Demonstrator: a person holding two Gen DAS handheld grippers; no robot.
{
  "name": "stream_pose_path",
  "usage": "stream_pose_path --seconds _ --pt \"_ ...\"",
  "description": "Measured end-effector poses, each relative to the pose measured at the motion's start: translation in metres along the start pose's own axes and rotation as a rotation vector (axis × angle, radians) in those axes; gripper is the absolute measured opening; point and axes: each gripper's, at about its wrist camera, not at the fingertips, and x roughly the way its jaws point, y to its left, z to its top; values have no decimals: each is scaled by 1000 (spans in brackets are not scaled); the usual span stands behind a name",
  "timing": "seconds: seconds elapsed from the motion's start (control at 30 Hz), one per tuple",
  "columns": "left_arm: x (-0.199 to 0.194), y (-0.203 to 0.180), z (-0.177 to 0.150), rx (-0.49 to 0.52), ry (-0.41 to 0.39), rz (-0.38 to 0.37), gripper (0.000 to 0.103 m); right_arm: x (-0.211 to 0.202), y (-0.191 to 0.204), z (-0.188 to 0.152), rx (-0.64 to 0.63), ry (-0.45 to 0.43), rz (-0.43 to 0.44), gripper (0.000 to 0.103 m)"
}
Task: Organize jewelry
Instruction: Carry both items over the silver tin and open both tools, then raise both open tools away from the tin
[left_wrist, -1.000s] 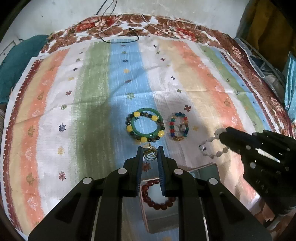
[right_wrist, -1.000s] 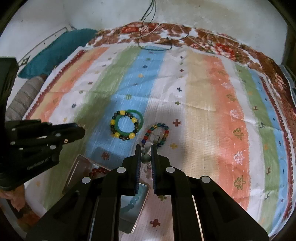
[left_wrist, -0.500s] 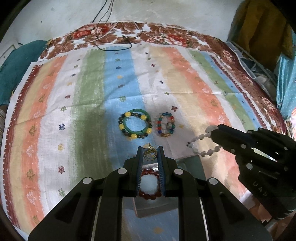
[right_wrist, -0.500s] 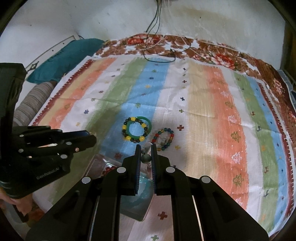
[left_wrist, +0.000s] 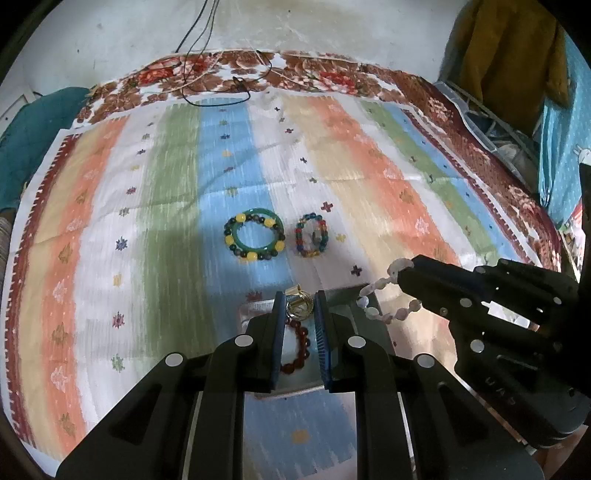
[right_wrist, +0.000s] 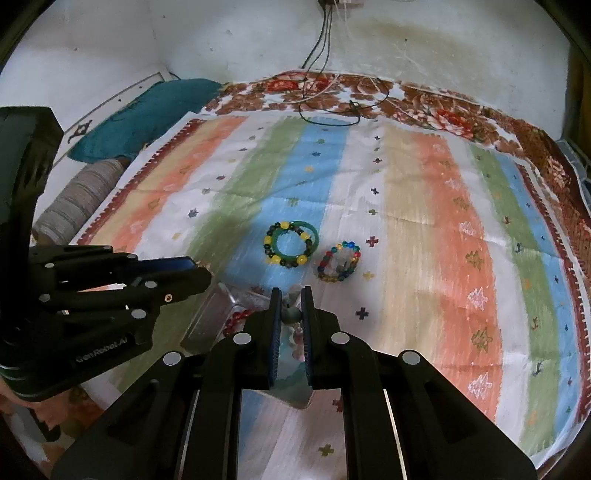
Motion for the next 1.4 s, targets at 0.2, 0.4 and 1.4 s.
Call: stream_pose_path --seconds 0.2,0.4,1.4 --pt "-5 -1 -6 1 -9 1 28 -1 0 -7 16 8 14 12" --pt "-6 9 -5 -28 -27 54 44 -2 -12 -6 47 1 -27 45" --pt "32 42 21 -82 -16 172 72 37 -43 15 102 77 -81 63"
